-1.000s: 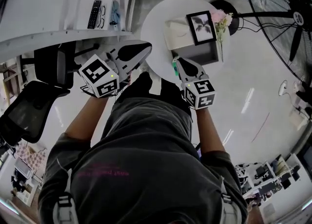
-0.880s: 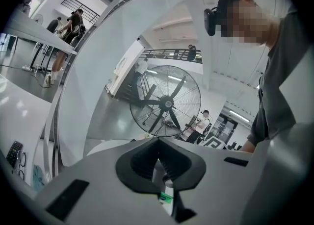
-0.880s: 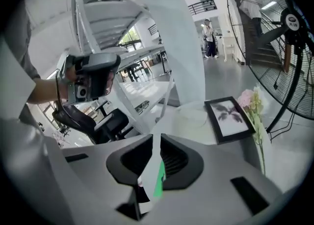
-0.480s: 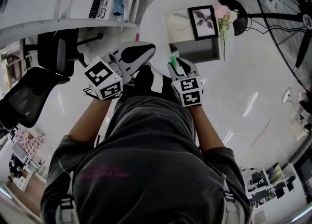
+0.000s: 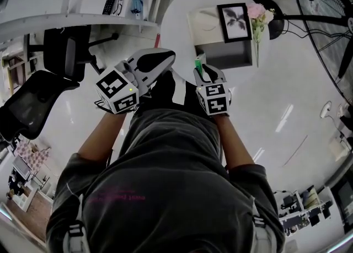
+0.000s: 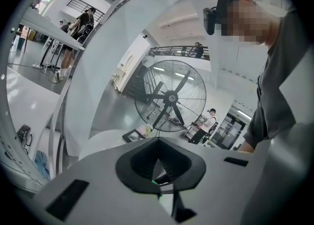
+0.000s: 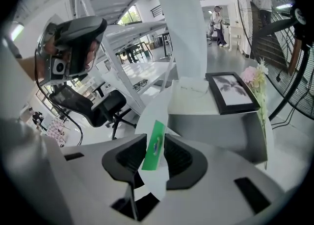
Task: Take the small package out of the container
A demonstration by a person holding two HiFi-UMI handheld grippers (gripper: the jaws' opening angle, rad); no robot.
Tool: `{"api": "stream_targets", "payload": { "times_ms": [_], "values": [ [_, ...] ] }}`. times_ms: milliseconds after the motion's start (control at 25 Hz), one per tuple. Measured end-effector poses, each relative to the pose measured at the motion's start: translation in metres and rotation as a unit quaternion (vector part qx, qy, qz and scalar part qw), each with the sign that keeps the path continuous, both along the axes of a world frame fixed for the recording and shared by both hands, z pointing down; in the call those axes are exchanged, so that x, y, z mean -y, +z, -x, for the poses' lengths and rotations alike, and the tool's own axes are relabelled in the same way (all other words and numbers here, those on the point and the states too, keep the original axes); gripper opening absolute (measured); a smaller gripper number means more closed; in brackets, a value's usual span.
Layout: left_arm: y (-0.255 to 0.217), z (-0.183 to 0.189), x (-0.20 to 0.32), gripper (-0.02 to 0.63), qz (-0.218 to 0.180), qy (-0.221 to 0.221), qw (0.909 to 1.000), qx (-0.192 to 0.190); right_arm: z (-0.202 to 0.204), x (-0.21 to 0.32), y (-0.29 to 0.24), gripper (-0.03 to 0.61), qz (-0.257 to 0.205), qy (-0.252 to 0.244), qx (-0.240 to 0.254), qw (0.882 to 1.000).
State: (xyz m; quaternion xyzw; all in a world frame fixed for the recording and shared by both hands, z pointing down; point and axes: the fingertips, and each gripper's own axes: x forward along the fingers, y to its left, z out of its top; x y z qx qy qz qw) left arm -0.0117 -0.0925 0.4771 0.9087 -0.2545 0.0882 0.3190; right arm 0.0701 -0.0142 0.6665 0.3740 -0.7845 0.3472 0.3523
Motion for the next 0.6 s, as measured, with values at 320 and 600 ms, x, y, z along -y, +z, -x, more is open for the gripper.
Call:
{"api": "stream_targets", "payload": {
  "times_ms": [320, 600],
  "values": [
    [-0.004, 0.008, -0.002, 0.015, -0.004, 0.003, 1.0000, -0.003, -0.013, 0.003, -0.001, 0.060, 0.000, 0.037, -0.009, 0.999],
    [-0.006, 0.009, 0.001, 0.015, -0.009, 0.011, 0.9999, -0.005, -0.033, 0.012, -0.002, 0.029, 0.002, 0.071, -0.013, 0.997]
  ]
}}
